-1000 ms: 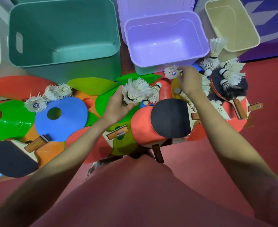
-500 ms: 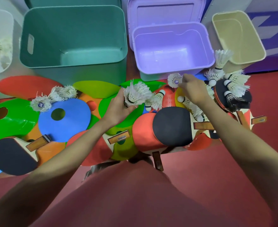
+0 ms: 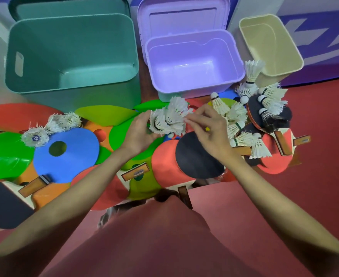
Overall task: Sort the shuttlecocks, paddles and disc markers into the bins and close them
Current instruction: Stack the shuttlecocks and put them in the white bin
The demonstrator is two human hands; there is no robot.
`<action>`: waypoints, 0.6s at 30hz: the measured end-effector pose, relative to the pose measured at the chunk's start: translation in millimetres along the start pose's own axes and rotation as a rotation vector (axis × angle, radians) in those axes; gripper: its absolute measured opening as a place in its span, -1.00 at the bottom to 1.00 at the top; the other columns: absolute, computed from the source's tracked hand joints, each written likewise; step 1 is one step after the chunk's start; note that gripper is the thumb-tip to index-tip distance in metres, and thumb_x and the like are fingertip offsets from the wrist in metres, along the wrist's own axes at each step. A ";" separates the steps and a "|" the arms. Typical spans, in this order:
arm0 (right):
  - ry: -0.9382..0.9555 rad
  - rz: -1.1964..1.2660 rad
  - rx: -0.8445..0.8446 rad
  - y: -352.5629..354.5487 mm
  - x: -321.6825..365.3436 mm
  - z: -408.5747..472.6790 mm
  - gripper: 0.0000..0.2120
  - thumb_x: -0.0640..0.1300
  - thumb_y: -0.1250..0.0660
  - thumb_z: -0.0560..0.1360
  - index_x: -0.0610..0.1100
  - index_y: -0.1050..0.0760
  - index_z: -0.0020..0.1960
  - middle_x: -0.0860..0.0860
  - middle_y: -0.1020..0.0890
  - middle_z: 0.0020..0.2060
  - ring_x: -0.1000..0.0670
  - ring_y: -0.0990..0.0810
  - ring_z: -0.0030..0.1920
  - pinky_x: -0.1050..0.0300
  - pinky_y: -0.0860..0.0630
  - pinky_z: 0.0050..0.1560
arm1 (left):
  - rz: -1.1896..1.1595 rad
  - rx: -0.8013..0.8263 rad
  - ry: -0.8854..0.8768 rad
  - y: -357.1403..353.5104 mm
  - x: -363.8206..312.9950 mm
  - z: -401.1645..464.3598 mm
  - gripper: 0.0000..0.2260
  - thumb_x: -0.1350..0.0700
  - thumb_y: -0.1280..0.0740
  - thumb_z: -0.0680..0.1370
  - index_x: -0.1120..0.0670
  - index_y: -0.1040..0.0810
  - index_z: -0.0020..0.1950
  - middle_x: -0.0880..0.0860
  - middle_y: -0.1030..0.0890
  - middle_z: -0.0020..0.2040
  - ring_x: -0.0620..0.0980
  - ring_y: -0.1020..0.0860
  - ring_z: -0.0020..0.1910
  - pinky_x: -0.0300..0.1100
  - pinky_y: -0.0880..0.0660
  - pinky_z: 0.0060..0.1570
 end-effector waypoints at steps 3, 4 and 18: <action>-0.084 0.064 0.032 -4.3 -0.7 -7.1 -0.87 -0.26 -0.37 0.49 -0.23 -0.65 0.00 -0.12 -0.50 -0.25 0.16 -0.43 -0.27 0.24 -0.37 -0.22 | 0.014 0.001 -0.010 -4.2 -4.1 -1.6 -0.58 0.19 -0.57 0.34 0.22 -0.51 0.13 0.10 -0.63 0.02 0.12 -0.58 0.01 -0.11 -0.38 -0.11; -0.105 0.072 0.030 -2.7 0.7 -8.4 -0.86 -0.25 -0.37 0.50 -0.21 -0.65 0.03 -0.11 -0.50 -0.24 0.19 -0.42 -0.28 0.30 -0.34 -0.22 | 0.010 -0.005 -0.003 -5.2 -4.8 -2.2 -0.57 0.18 -0.57 0.34 0.22 -0.50 0.13 0.05 -0.62 0.00 0.10 -0.58 0.00 -0.14 -0.37 -0.13; -0.397 -0.876 0.479 69.6 -104.8 -15.0 -0.57 -0.43 -0.24 0.37 -0.14 -0.57 0.16 -0.10 -0.58 0.14 -0.24 -0.36 0.09 -0.06 -0.26 0.03 | -0.062 0.005 0.067 -18.6 -17.6 -5.9 -0.51 0.09 -0.58 0.33 0.22 -0.49 0.13 0.03 -0.61 0.01 0.04 -0.57 -0.01 -0.08 -0.46 -0.04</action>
Point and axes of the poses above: each hand's wrist, its own z-axis towards the middle knuckle, its own y-axis out of the back of the hand, x = y × z, the point moved 2 cm from there along z, towards the middle knuckle
